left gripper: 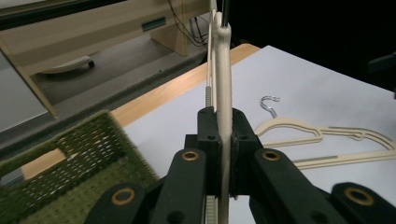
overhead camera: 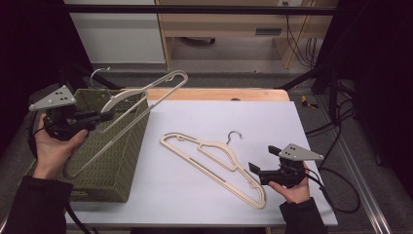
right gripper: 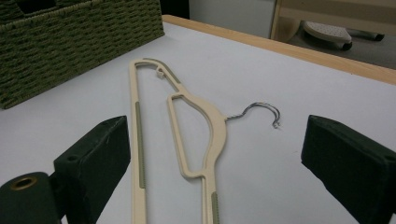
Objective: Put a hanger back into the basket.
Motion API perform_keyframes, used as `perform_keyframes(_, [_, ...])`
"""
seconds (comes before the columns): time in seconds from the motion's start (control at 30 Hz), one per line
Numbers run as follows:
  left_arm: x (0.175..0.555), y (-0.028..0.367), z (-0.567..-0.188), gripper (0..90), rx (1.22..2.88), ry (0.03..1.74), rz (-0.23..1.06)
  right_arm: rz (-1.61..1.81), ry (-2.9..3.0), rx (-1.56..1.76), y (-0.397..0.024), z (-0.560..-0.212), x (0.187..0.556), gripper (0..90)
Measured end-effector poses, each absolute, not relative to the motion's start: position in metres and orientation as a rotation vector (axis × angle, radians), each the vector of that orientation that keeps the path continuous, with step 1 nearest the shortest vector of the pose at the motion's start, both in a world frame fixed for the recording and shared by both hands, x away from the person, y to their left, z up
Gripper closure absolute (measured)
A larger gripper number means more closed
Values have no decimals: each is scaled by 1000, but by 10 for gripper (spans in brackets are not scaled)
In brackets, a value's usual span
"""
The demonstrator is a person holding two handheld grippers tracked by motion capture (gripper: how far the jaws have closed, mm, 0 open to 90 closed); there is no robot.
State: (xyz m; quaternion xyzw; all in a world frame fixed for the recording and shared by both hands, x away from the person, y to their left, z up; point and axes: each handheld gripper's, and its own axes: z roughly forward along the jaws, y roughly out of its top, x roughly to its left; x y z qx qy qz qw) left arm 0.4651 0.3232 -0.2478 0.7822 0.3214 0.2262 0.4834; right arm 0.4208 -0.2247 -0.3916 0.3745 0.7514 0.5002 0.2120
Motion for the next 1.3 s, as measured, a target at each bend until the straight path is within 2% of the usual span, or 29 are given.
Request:
perform_keyframes(0.17, [475,347,-255,857,1904,836,608,1385,2095,1039,-224,-393,421,86])
perform_keyframes(0.7, [489,400,-289,857,1924,939,628,1389,2103,1042,-223,-393,421,77])
perform_keyframes(1.3, [492,420,-328,857,1912,1081,583,1374,2108,1049,-221,-394,422,71])
